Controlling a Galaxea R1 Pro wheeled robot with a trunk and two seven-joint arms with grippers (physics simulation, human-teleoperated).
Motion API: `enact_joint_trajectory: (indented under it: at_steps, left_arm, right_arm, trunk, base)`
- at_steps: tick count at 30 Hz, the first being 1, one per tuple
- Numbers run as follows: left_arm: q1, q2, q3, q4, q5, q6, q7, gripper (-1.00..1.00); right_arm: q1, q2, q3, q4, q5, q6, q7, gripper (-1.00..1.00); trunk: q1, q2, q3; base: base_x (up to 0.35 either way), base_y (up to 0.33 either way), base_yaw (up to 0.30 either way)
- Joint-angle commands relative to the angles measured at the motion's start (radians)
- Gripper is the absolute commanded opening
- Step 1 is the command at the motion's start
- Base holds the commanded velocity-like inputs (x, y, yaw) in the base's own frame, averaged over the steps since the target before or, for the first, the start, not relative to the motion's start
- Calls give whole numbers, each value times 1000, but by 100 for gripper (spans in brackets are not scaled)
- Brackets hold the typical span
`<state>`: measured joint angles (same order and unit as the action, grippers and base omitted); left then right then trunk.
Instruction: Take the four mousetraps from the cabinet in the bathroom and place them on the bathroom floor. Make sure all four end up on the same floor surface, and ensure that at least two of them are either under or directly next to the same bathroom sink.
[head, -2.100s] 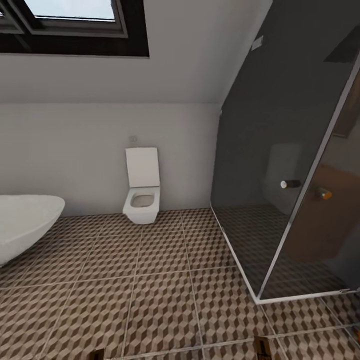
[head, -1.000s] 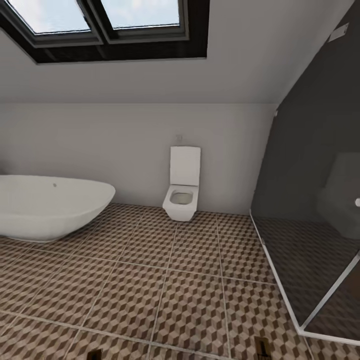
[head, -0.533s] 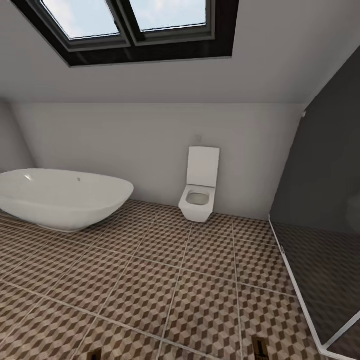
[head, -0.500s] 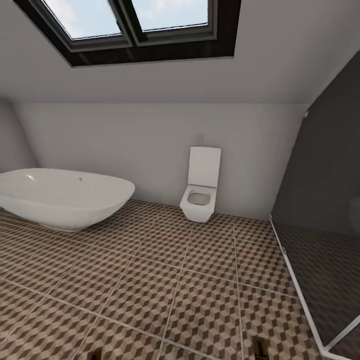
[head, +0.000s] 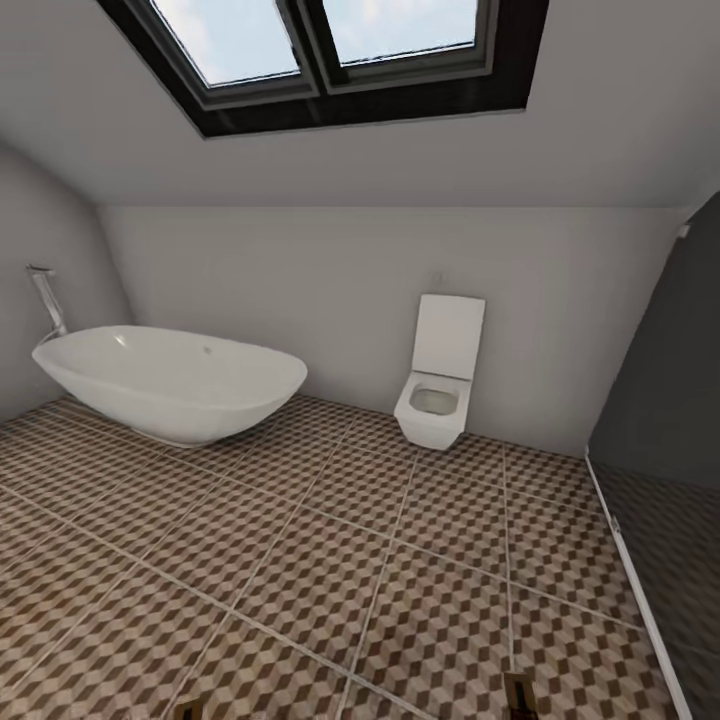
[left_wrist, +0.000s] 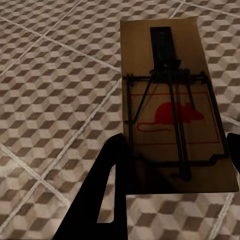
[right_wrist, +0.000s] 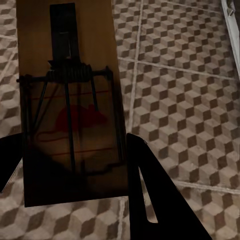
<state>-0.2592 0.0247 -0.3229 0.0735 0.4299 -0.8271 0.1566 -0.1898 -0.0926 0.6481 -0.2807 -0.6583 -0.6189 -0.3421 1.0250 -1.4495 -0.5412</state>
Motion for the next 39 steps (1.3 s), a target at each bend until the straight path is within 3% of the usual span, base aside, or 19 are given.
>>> enact_joint_trajectory:
  at_steps: [1, 24, 26, 30, 39]
  left_arm:
    - [-2, 0, -8, 3, 0, -4, 8, -100]
    - [-2, -1, -9, 3, -1, -4, 4, -100]
    - [-2, -9, -9, 0, -2, -5, -4, -100]
    - [-2, -50, -9, 1, -1, -4, -12, -100]
    - [-2, -50, -9, 2, -2, 24, -15, -100]
  right_arm:
    - [0, -1, 9, -2, -7, -2, -4, -100]
    - [0, 1, 9, -2, -7, -1, -5, -100]
    - [0, 0, 8, -2, -7, -1, -5, -100]
    - [0, -1, 8, -2, -7, -1, -5, -100]
    - [0, -1, 8, -2, -7, -1, -5, -100]
  trunk:
    - [0, -1, -1]
    - [0, -1, -1]
    - [0, -1, -1]
    - [0, -1, -1]
    - [0, -1, -1]
  base:
    - [0, 0, 253]
    - [0, 0, 253]
    - [0, 0, 253]
    - [0, 0, 253]
    - [0, 0, 253]
